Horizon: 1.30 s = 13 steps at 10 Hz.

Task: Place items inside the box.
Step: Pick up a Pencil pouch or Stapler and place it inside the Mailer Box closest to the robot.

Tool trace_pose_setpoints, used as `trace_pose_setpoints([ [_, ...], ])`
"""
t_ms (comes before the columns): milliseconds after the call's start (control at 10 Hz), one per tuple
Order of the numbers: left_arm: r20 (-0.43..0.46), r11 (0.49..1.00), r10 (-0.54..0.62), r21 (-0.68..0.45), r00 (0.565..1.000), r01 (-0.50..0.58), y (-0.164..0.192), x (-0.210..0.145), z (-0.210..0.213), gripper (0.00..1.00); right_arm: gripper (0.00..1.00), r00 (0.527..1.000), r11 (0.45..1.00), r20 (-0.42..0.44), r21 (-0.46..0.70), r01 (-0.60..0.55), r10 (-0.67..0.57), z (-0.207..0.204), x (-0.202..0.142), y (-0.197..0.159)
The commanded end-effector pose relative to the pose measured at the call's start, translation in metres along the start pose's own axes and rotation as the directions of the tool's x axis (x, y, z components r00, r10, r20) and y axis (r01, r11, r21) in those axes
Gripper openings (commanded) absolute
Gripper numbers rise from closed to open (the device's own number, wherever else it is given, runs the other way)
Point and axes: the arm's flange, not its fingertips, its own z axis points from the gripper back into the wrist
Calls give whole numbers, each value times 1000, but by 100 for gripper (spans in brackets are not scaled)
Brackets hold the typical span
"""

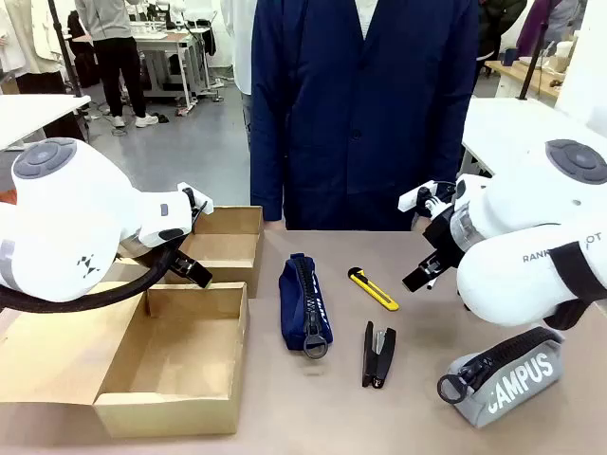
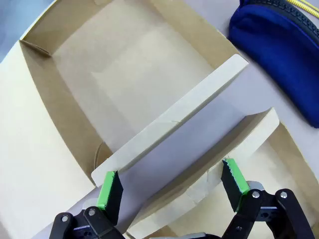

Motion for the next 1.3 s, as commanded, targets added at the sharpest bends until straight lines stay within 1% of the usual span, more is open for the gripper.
trace_pose_setpoints([
  [0, 0, 1000, 0, 0, 1000, 0, 0, 0, 0, 100, 100, 1000, 1000, 0, 0, 0, 0, 0, 0, 0],
  [1200, 0, 1000, 0, 0, 1000, 0, 0, 0, 0, 100, 100, 1000, 1000, 0, 0, 0, 0, 0, 0, 0],
])
